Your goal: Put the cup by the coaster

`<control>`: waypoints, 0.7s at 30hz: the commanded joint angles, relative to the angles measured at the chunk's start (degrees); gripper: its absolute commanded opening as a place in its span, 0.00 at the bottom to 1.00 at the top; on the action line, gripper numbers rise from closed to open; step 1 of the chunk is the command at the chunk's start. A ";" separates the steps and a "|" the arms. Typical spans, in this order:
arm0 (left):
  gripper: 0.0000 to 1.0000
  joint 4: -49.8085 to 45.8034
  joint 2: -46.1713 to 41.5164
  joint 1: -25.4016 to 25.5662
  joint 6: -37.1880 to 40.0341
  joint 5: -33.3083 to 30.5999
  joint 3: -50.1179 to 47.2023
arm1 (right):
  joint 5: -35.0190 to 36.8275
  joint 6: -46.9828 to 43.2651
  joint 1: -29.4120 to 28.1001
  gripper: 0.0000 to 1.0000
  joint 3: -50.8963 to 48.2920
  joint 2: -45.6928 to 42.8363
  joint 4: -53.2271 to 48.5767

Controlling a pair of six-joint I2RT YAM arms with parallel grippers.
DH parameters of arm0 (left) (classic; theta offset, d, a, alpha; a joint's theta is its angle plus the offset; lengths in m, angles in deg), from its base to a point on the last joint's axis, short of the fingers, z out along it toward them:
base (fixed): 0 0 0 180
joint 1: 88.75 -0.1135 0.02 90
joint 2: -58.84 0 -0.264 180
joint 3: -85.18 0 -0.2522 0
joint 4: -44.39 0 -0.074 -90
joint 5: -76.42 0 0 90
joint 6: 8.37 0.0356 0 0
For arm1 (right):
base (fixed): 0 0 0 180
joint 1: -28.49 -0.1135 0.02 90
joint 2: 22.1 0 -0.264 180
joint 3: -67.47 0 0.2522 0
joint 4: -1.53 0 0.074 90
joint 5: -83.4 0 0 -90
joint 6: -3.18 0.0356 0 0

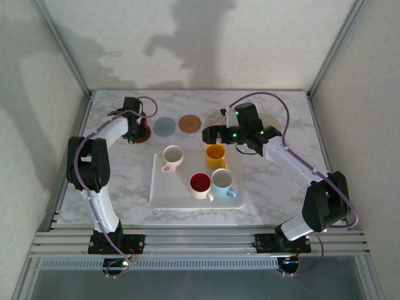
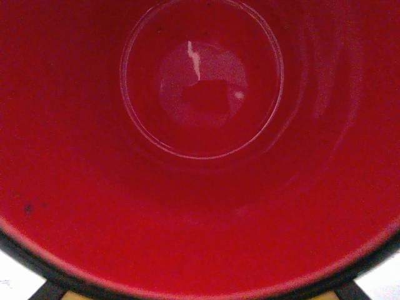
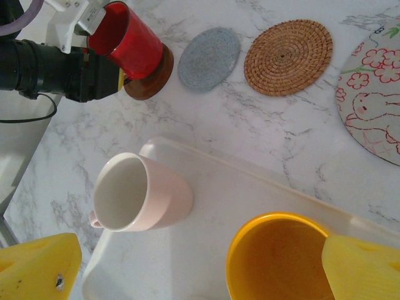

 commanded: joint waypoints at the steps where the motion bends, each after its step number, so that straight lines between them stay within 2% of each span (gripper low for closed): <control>1: 0.04 0.27 0.07 -0.77 1.10 -0.47 1.80 | -0.14 -0.59 -0.48 0.99 0.61 0.60 -0.20; 21: 0.08 -1.07 0.33 -1.00 1.46 1.40 1.38 | -0.46 -0.26 -0.48 0.99 0.55 0.86 -0.02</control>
